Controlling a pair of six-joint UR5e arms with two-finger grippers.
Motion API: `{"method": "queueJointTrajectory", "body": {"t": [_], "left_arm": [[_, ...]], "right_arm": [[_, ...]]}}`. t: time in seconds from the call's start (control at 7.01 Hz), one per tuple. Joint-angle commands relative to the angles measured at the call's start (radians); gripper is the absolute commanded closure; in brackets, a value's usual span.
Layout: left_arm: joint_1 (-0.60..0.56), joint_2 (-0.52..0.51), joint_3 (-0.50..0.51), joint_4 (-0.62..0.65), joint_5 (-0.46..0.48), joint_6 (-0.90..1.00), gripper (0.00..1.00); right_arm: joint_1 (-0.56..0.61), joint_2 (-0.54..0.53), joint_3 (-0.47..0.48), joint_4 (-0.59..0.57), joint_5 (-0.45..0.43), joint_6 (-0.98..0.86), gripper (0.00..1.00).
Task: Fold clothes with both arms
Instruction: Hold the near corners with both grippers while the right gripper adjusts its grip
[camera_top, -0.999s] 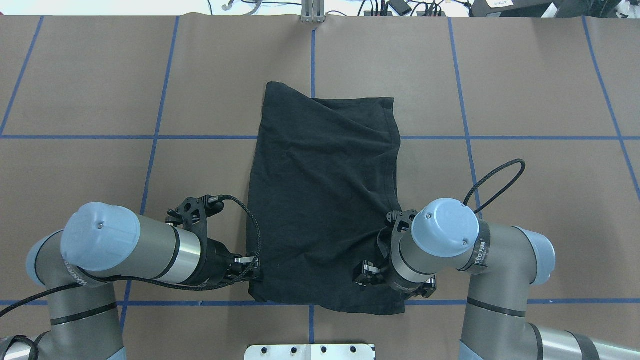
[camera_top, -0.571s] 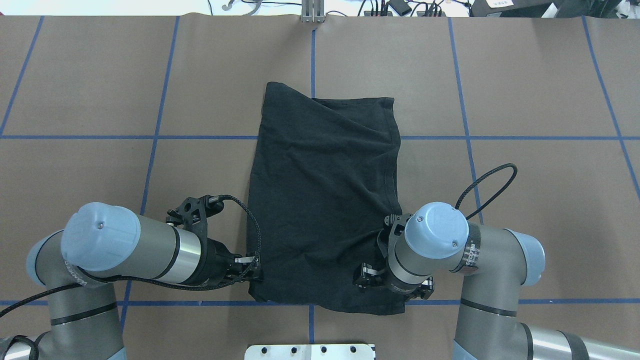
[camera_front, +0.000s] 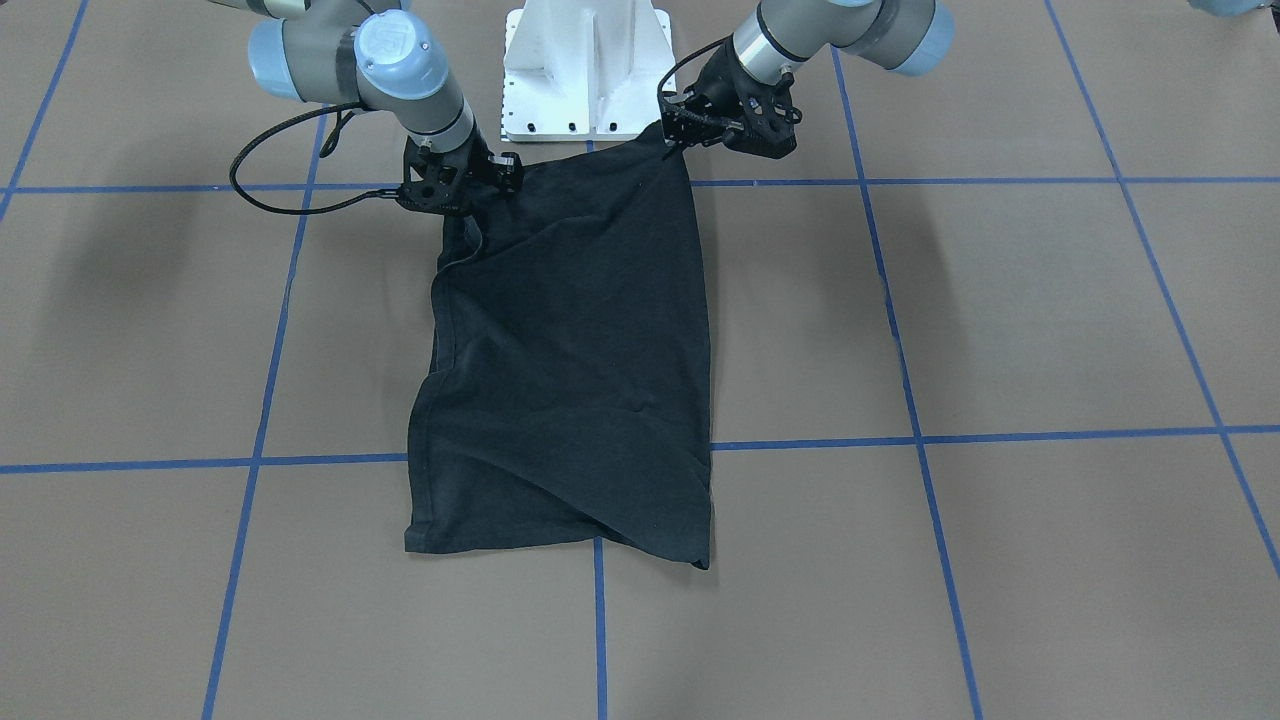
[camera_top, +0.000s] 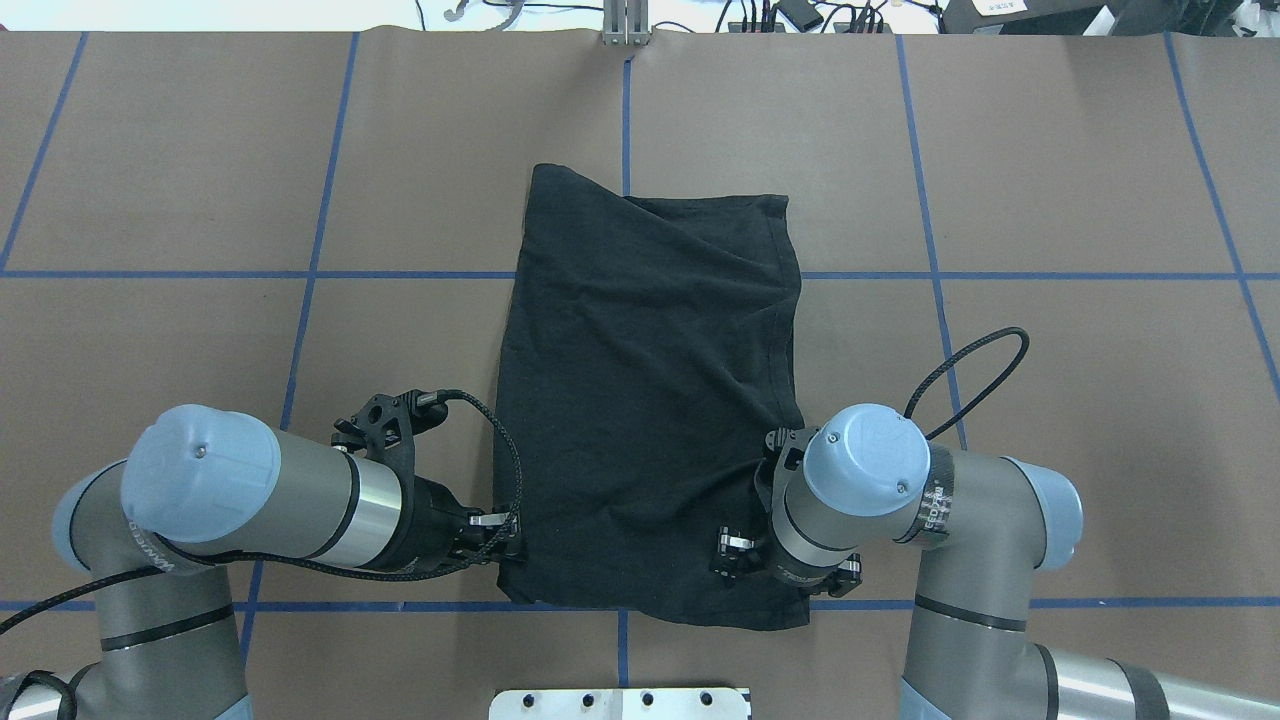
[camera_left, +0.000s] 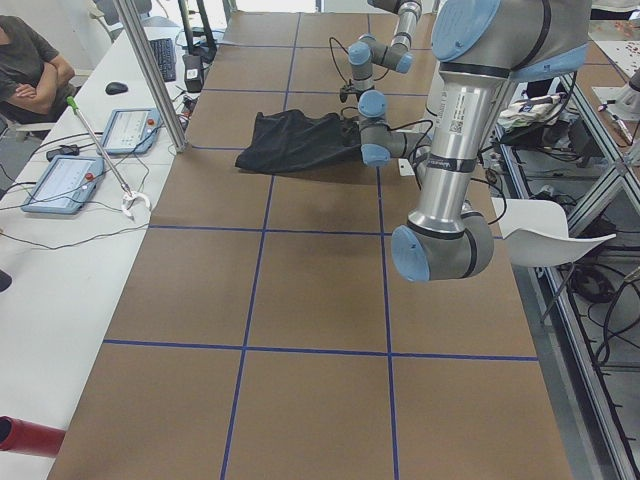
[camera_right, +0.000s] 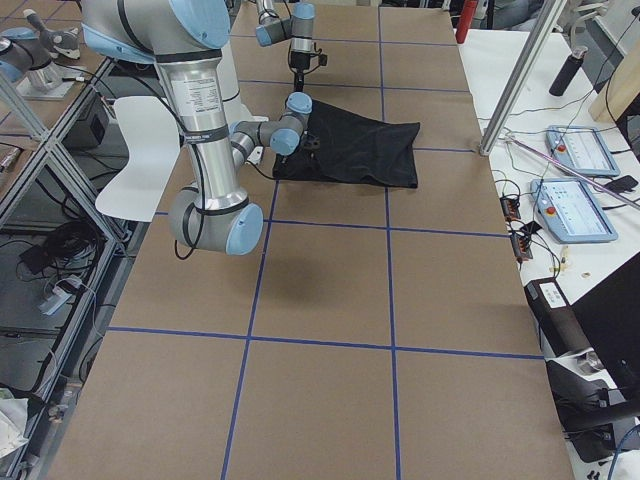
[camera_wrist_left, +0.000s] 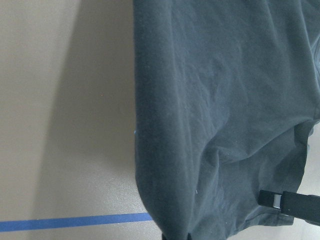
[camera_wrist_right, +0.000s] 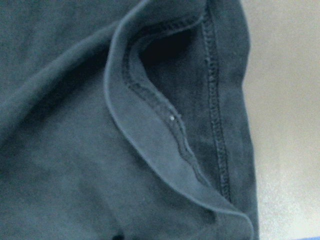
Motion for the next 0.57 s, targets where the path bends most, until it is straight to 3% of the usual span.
{"method": "queueJointTrajectory", "body": {"t": [0.0, 0.14, 0.43], "left_arm": [[0.0, 0.002, 0.0, 0.0, 0.0, 0.0, 1.0], [-0.002, 0.0, -0.002, 0.0, 0.0, 0.0, 1.0], [-0.002, 0.0, -0.006, 0.002, 0.0, 0.0, 1.0]], "right_arm": [[-0.001, 0.001, -0.002, 0.0, 0.0, -0.001, 0.86], [-0.003, 0.001, -0.002, 0.0, -0.003, 0.0, 0.97], [-0.003, 0.01, 0.004, 0.0, -0.042, 0.087, 1.0]]}}
